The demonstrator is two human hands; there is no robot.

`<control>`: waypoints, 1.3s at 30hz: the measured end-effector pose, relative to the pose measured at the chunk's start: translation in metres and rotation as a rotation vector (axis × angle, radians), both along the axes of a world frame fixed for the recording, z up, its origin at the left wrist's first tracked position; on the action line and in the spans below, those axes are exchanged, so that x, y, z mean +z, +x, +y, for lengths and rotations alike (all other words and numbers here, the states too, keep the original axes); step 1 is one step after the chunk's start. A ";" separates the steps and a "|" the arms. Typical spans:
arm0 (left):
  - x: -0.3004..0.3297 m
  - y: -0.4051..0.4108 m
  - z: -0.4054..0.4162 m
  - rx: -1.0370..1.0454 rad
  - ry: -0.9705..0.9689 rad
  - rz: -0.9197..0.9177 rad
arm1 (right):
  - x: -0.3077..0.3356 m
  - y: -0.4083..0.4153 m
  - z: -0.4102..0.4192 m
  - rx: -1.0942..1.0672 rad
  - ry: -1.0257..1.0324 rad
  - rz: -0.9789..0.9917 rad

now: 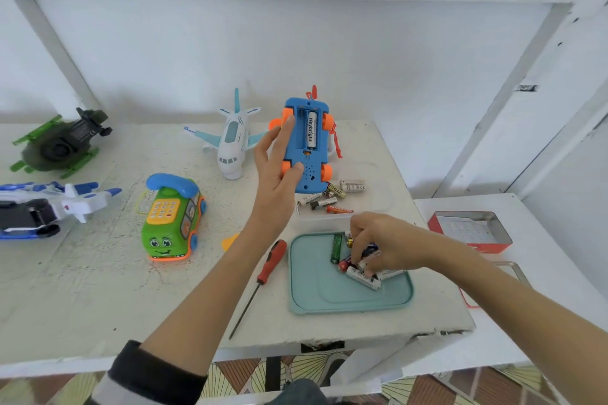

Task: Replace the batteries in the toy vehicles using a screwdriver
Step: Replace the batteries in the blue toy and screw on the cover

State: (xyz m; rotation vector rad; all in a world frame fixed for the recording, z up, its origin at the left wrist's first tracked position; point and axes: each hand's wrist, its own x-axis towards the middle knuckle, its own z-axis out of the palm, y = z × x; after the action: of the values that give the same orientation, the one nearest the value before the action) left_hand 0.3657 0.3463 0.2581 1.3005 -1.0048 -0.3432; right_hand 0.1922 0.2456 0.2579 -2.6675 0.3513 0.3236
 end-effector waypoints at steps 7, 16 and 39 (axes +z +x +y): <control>0.001 0.006 0.005 0.038 -0.001 0.006 | 0.009 0.006 -0.002 -0.067 0.346 -0.153; 0.005 0.021 0.016 0.128 0.012 0.043 | 0.062 0.046 0.009 -0.282 0.867 -0.561; 0.013 0.041 0.027 0.176 -0.052 0.134 | 0.088 0.150 0.027 -0.156 -0.087 -0.933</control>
State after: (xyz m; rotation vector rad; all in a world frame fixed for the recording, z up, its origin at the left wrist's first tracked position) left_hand 0.4063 0.3737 0.2709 1.2913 -0.7753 -0.2640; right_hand 0.3422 0.2724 0.3464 -2.5141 0.2588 -0.9687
